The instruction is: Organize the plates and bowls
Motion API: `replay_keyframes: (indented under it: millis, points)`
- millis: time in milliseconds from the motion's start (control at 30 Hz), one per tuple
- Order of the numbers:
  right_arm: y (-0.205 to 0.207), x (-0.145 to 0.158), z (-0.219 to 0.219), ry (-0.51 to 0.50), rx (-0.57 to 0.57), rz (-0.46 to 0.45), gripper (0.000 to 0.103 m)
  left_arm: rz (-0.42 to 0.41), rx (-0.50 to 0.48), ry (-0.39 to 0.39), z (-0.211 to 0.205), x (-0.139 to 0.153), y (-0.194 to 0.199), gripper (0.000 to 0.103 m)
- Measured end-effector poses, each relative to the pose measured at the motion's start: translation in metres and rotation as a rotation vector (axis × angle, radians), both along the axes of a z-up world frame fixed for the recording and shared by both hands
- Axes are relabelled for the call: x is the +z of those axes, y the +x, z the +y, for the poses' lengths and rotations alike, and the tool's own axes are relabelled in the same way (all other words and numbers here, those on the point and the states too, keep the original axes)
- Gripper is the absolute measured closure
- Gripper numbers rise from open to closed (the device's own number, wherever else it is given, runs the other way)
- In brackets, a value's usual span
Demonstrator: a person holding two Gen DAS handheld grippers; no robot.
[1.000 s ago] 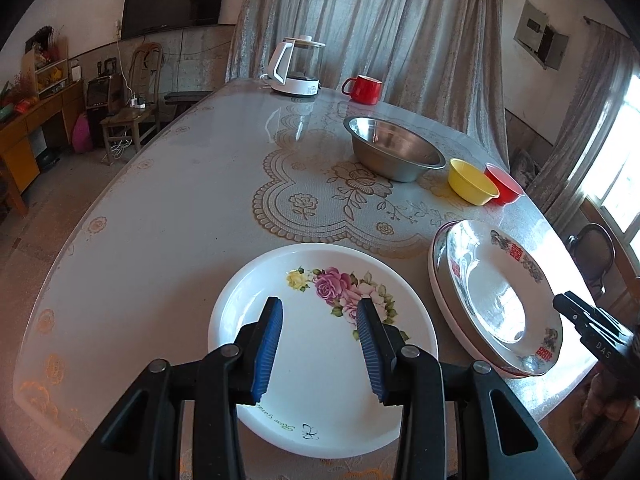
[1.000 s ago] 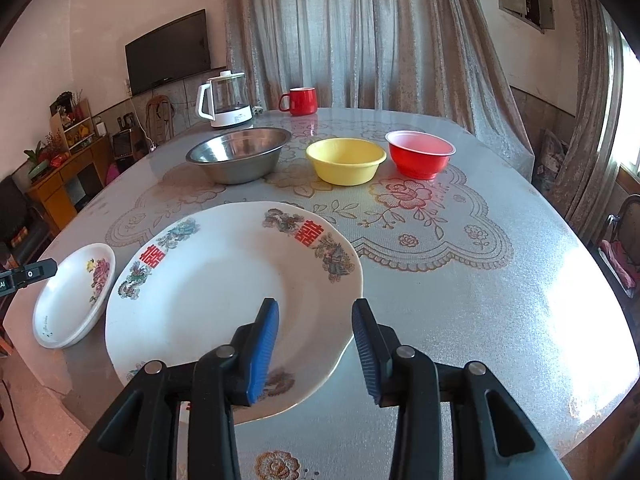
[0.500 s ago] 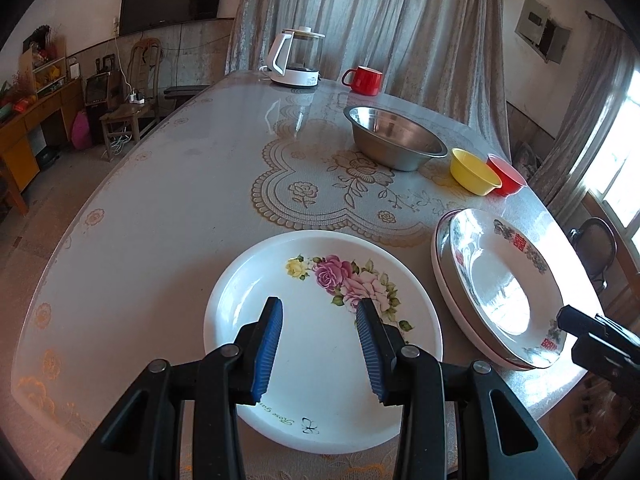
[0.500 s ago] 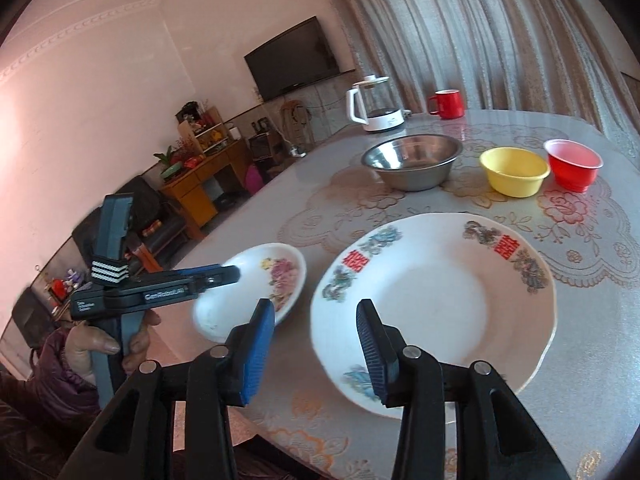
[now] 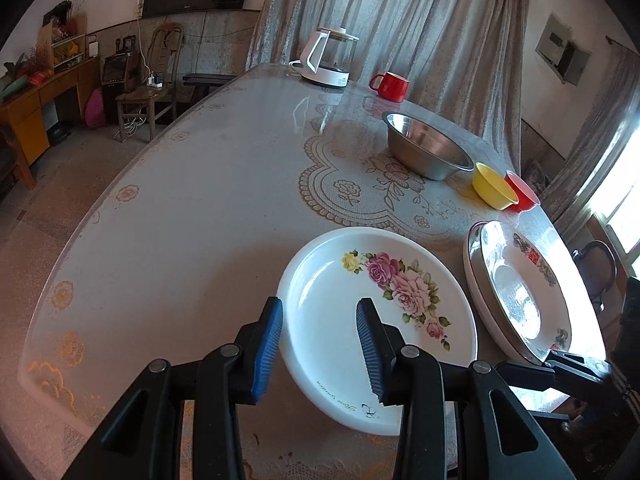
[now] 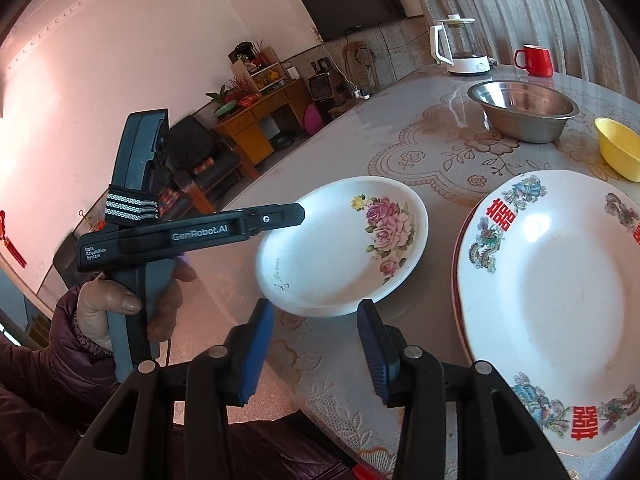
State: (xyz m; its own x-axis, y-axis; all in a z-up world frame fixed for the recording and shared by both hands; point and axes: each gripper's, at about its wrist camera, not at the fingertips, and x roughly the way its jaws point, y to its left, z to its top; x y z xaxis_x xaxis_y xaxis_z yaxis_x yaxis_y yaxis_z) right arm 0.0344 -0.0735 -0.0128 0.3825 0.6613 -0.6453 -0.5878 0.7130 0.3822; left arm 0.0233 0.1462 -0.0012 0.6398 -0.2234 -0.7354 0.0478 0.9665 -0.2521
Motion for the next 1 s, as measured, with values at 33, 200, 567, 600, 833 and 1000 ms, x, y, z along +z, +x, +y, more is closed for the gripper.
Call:
replay_keyframes:
  millis: [33,200,567,600,833,1000]
  points:
    - [0.002,-0.002,0.001,-0.007,-0.005,0.007,0.059,-0.001,-0.002,-0.021,0.004,0.0,0.0,0.064]
    - [0.01,-0.009,0.007,-0.029,-0.013,0.022,0.059,0.015,0.014,-0.034,0.015,-0.007,0.0,0.064]
    - [0.019,-0.005,0.014,-0.082,-0.044,0.012,0.056,0.042,-0.011,-0.029,0.013,-0.02,0.008,0.069]
    - [0.018,-0.004,0.015,-0.093,-0.053,0.015,0.056,0.046,-0.019,-0.012,0.01,-0.021,0.009,0.074]
    - [0.021,-0.008,0.029,-0.212,-0.059,0.058,0.053,0.041,-0.039,0.052,0.004,-0.026,0.013,0.086]
    - [0.027,-0.008,0.041,-0.298,-0.081,0.037,0.042,0.047,-0.054,0.041,0.008,-0.027,0.019,0.086]
